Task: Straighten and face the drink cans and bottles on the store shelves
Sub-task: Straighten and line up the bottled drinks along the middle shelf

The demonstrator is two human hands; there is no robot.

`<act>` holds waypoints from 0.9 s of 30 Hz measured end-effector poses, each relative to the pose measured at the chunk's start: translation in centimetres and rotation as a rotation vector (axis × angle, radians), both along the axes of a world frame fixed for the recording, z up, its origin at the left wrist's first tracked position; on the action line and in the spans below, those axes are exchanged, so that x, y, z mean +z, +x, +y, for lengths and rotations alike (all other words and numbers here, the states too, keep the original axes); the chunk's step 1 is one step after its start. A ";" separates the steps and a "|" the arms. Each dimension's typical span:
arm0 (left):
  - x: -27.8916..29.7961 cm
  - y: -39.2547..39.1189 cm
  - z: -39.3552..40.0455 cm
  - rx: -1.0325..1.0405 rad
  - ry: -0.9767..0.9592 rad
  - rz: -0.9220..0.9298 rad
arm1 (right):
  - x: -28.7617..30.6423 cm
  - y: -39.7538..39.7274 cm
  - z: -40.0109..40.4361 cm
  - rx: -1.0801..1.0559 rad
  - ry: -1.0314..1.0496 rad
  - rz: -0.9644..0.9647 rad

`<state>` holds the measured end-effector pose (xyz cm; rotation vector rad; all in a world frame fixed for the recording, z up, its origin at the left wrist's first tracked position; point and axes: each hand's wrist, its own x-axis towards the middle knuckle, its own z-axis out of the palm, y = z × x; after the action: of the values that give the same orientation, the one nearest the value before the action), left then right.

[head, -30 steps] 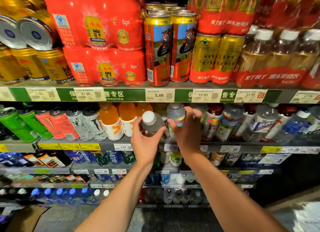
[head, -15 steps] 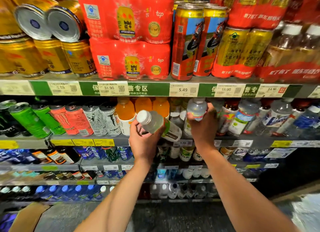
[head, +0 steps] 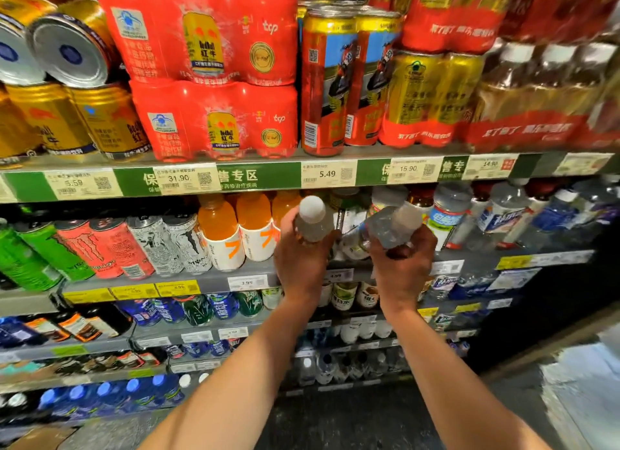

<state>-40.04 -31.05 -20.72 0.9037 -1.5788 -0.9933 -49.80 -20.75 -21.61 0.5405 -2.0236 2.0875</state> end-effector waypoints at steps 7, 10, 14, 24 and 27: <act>0.1 -2.7 -0.6 0.070 -0.141 -0.142 | 0.8 -1.8 4.0 0.035 -0.144 0.031; 0.1 -3.8 -1.2 0.126 -0.154 -0.248 | 0.7 -2.9 5.8 0.066 -0.223 -0.012; 0.3 -5.1 -0.8 0.214 -0.139 -0.293 | 0.0 -4.7 8.0 0.123 -0.243 -0.061; -2.1 -7.6 5.8 0.267 -0.078 -0.081 | -0.8 -10.1 12.1 0.255 -0.231 -0.207; -2.1 -10.3 7.1 0.097 0.040 -0.111 | -1.0 -11.6 12.6 0.263 -0.228 -0.269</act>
<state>-50.30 -23.94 -22.78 1.0691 -1.5962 -0.9231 -61.40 -8.15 -22.59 0.5346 -1.8913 2.6331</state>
